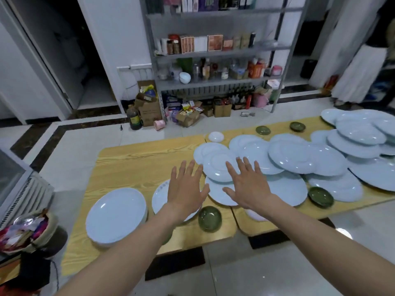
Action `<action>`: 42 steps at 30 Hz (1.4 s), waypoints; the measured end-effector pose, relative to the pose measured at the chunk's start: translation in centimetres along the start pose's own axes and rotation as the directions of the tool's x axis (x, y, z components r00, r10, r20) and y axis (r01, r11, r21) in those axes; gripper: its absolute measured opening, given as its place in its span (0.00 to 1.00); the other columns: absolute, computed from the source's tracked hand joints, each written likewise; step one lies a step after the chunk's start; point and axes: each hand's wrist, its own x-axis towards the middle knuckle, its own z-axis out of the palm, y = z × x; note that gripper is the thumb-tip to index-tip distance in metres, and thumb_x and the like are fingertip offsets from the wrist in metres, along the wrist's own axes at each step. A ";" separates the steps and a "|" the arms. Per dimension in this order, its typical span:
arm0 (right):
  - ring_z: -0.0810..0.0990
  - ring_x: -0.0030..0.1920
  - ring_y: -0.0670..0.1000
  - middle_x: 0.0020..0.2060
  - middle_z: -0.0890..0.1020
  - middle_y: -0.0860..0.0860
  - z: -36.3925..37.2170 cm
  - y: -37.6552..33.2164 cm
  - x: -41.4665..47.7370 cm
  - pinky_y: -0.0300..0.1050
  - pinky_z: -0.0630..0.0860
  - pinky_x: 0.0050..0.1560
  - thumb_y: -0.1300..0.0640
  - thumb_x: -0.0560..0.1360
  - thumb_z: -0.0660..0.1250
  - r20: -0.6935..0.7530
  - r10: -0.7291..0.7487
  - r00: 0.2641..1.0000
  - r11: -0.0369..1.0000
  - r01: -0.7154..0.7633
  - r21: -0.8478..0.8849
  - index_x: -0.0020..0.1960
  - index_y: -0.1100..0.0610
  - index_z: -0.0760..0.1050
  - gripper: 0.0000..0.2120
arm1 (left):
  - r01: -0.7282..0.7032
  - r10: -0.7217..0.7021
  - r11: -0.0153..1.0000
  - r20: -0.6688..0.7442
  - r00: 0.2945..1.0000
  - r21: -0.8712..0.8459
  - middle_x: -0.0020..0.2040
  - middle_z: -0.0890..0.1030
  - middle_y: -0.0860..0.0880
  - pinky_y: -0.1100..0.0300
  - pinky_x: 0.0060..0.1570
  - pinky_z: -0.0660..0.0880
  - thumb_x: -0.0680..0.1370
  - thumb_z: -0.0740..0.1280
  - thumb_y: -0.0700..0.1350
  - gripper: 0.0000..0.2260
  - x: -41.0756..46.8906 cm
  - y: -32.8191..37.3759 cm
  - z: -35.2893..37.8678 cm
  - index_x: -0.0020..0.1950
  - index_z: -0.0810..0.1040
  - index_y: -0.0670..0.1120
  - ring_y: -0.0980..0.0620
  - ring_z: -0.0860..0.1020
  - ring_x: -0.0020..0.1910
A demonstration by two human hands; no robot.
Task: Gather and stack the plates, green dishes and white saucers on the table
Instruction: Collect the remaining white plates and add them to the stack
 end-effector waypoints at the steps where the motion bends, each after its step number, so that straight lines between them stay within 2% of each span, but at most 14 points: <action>1: 0.43 0.80 0.60 0.80 0.45 0.59 0.2 0.8 -0.2 0.62 0.44 0.77 0.34 0.81 0.48 0.009 0.008 1.000 1.000 -0.008 0.007 0.81 0.52 0.38 0.38 | -0.005 0.005 1.000 -0.001 1.000 0.003 0.81 0.53 0.48 0.45 0.76 0.45 0.81 0.53 0.62 0.30 0.3 0.8 0.1 0.80 0.55 0.51 0.44 0.49 0.80; 8: 0.43 0.80 0.60 0.81 0.46 0.58 1.6 4.1 1.2 0.62 0.44 0.77 0.34 0.81 0.49 0.007 0.027 1.000 0.998 -0.027 0.056 0.81 0.52 0.39 0.38 | -0.010 0.010 1.000 0.015 1.000 0.000 0.81 0.52 0.47 0.44 0.76 0.46 0.81 0.53 0.61 0.30 3.0 3.1 1.2 0.81 0.54 0.52 0.44 0.49 0.80; 21: 0.45 0.80 0.58 0.81 0.47 0.57 4.1 5.6 10.6 0.59 0.46 0.77 0.35 0.81 0.50 0.021 -0.007 1.000 0.995 0.004 0.104 0.81 0.53 0.41 0.37 | 0.042 -0.038 0.998 0.077 0.996 -0.055 0.81 0.52 0.46 0.45 0.76 0.48 0.81 0.53 0.63 0.31 11.6 2.4 6.2 0.81 0.53 0.52 0.44 0.49 0.80; 24: 0.48 0.80 0.58 0.81 0.51 0.56 5.1 5.3 11.8 0.56 0.49 0.77 0.37 0.82 0.52 0.020 -0.030 0.999 0.984 0.026 0.176 0.81 0.54 0.45 0.36 | 0.057 -0.049 0.996 0.105 0.993 -0.075 0.81 0.53 0.46 0.46 0.76 0.50 0.81 0.53 0.63 0.31 12.6 2.0 7.5 0.81 0.54 0.52 0.44 0.51 0.80; 26: 0.52 0.80 0.57 0.80 0.54 0.56 6.1 5.2 12.4 0.53 0.53 0.77 0.39 0.82 0.55 0.030 -0.004 1.000 0.959 -0.005 0.285 0.81 0.54 0.50 0.35 | 0.093 -0.079 0.990 0.130 0.988 -0.105 0.81 0.55 0.46 0.47 0.75 0.52 0.81 0.54 0.63 0.31 13.2 1.7 8.3 0.81 0.55 0.52 0.44 0.53 0.79; 29: 0.64 0.74 0.57 0.75 0.66 0.55 7.8 5.3 13.1 0.51 0.63 0.72 0.42 0.80 0.62 0.071 0.133 0.989 0.834 -0.150 0.532 0.77 0.57 0.60 0.31 | 0.183 -0.146 0.965 0.194 0.970 -0.190 0.80 0.58 0.45 0.49 0.74 0.56 0.81 0.57 0.63 0.31 14.2 1.5 9.5 0.80 0.57 0.51 0.44 0.57 0.78; 31: 0.71 0.69 0.57 0.67 0.74 0.55 8.9 5.3 13.8 0.48 0.69 0.65 0.45 0.78 0.67 0.127 0.254 0.959 0.675 -0.270 0.687 0.71 0.59 0.68 0.27 | 0.264 -0.196 0.926 0.256 0.947 -0.270 0.79 0.59 0.44 0.49 0.72 0.59 0.80 0.59 0.62 0.30 14.9 1.4 10.3 0.79 0.59 0.51 0.43 0.58 0.77; 34: 0.71 0.68 0.58 0.66 0.75 0.56 10.6 5.4 14.7 0.44 0.66 0.56 0.47 0.75 0.70 0.294 0.389 0.873 0.425 -0.453 0.783 0.69 0.62 0.70 0.28 | 0.402 -0.259 0.801 0.348 0.901 -0.444 0.77 0.63 0.44 0.50 0.71 0.62 0.79 0.64 0.58 0.31 16.1 1.4 11.5 0.79 0.61 0.49 0.44 0.60 0.76; 36: 0.71 0.67 0.58 0.65 0.75 0.56 11.8 5.5 15.2 0.45 0.67 0.56 0.47 0.75 0.71 0.352 0.410 0.842 0.363 -0.504 0.784 0.67 0.62 0.70 0.28 | 0.472 -0.300 0.702 0.380 0.875 -0.533 0.75 0.66 0.43 0.53 0.70 0.62 0.78 0.68 0.55 0.32 16.9 1.5 12.2 0.78 0.63 0.47 0.44 0.62 0.75; 38: 0.72 0.66 0.58 0.64 0.75 0.56 12.9 5.4 15.6 0.45 0.69 0.57 0.47 0.74 0.71 0.379 0.426 0.822 0.328 -0.531 0.782 0.66 0.62 0.71 0.27 | 0.518 -0.332 0.651 0.406 0.852 -0.555 0.74 0.68 0.42 0.54 0.68 0.63 0.77 0.69 0.54 0.31 17.5 1.5 13.0 0.77 0.64 0.46 0.44 0.65 0.73; 42: 0.72 0.67 0.58 0.67 0.73 0.56 14.0 5.4 16.5 0.54 0.71 0.66 0.45 0.73 0.71 0.435 0.451 0.780 0.254 -0.579 0.775 0.70 0.62 0.67 0.32 | 0.622 -0.412 0.533 0.466 0.783 -0.573 0.69 0.73 0.42 0.60 0.54 0.66 0.77 0.70 0.53 0.28 18.8 1.5 14.6 0.73 0.69 0.44 0.43 0.72 0.67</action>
